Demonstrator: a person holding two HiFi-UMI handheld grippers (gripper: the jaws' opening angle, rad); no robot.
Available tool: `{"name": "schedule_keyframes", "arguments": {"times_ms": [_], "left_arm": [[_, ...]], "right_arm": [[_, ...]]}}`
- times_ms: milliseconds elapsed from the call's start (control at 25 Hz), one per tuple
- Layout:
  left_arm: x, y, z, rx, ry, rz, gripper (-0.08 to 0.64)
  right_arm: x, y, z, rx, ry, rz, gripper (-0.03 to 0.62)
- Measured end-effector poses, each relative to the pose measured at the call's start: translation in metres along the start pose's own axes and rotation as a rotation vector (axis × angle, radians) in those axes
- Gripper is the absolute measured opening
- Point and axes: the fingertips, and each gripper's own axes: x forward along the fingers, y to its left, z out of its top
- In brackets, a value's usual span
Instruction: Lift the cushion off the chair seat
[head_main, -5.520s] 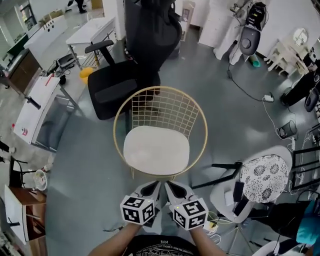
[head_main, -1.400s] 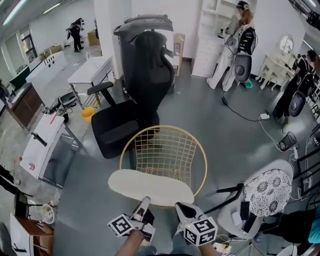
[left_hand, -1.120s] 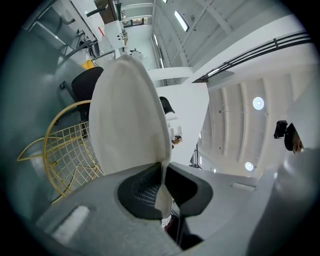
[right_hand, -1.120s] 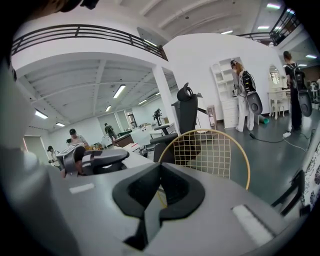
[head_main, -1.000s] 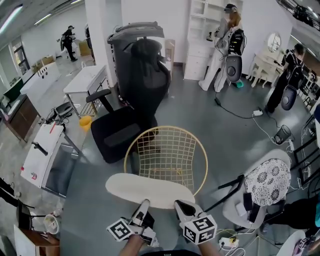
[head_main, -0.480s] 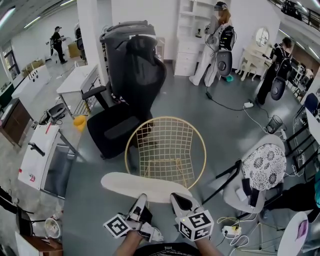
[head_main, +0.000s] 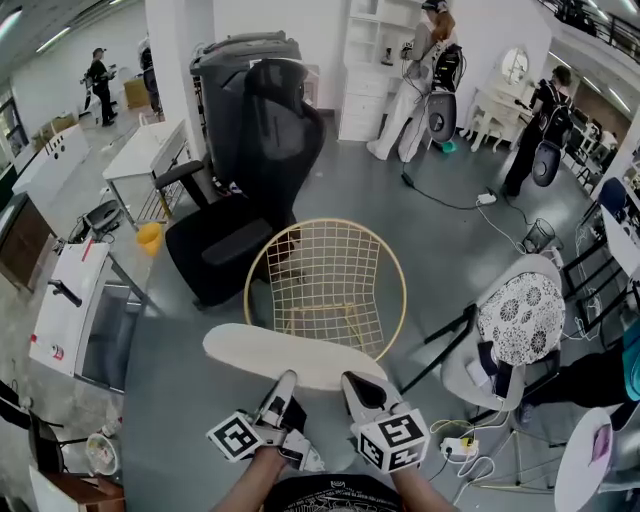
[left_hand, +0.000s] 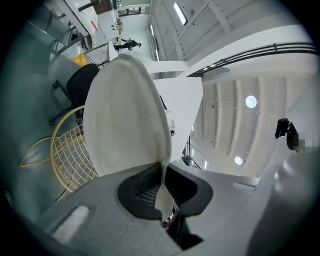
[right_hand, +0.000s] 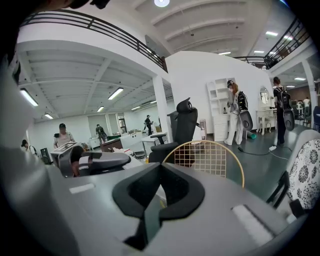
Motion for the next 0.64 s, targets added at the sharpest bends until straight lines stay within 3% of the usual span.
{"name": "schedule_keyframes", "arguments": {"times_ms": [640], "left_arm": [[0.0069, 0.0011, -0.0065, -0.053, 0.0, -0.007, 0.025]], "right_arm": [[0.0011, 0.0006, -0.0038, -0.016, 0.024, 0.015, -0.002]]}}
